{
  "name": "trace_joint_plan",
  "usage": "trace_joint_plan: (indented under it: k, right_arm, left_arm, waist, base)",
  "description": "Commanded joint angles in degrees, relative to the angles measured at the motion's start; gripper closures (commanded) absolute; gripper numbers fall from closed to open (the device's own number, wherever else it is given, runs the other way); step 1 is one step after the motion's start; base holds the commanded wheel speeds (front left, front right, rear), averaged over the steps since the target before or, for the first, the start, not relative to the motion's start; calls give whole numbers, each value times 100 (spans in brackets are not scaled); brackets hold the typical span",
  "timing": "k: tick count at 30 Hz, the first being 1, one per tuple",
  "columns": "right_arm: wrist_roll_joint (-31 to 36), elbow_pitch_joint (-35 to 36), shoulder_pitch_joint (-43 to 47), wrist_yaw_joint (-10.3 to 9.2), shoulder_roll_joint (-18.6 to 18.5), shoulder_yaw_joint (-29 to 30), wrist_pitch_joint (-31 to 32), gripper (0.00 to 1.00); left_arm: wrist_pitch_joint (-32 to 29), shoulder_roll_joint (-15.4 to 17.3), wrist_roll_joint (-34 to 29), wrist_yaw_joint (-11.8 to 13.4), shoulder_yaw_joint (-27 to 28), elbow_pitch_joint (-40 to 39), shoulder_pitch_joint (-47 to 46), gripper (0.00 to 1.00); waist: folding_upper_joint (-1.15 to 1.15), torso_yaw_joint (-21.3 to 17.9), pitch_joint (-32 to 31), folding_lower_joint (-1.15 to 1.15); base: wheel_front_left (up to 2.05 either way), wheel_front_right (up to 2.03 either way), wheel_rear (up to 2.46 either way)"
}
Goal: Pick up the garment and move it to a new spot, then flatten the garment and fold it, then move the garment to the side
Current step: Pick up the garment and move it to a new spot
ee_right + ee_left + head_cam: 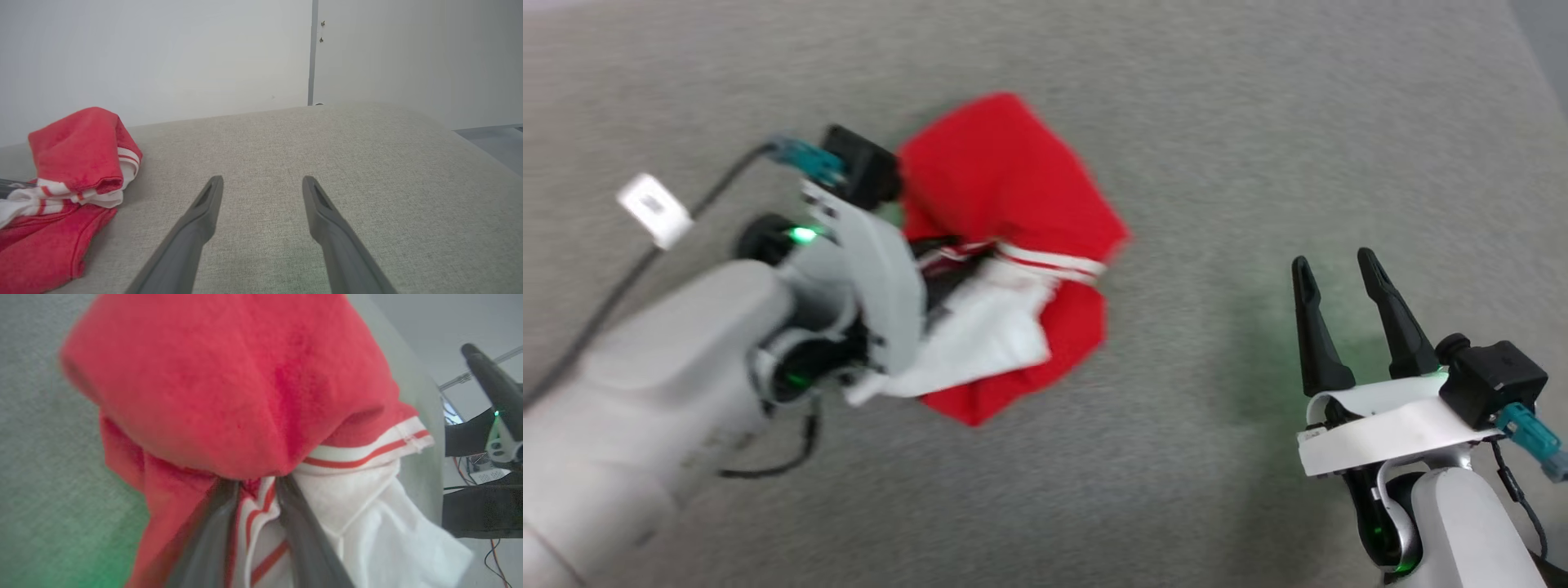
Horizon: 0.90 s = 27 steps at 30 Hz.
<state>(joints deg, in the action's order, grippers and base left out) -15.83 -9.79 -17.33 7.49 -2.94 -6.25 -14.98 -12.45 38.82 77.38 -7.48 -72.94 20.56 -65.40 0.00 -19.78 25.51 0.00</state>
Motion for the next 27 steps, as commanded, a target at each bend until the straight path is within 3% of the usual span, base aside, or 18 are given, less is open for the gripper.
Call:
trace_joint_plan:
  k: [1, 7, 12, 21, 27]
  right_arm:
    - [202, -125, -72, 0, -3, 110, -26, 0]
    - [571, -415, -76, 0, -4, 249, -26, 0]
    - [788, -599, 20, 0, -2, 395, 82, 0]
    - [708, -614, 483, 0, -42, 697, 289, 0]
    - [629, -435, 1002, 0, -150, 1004, 431, 0]
  left_arm:
    - [283, -169, 147, 0, -52, -87, 82, 0]
    - [1011, -320, 437, 1, -26, -234, 145, 0]
    - [1617, -225, 557, 1, -36, -238, 483, 0]
    - [2500, -55, 803, 1, -26, 47, 1671, 0]
    - [2751, 20, 956, 1, 330, 225, 2401, 0]
  waist:
    - [0, 915, -626, 0]
    - [0, 1564, -980, 0]
    - [0, 2041, -1306, 0]
    - [0, 2523, -1721, 0]
    - [0, 2792, -1923, 0]
  base:
    - [0, 0, 0]
    - [0, 0, 0]
    - [0, 0, 0]
    - [0, 0, 0]
    - [0, 0, 0]
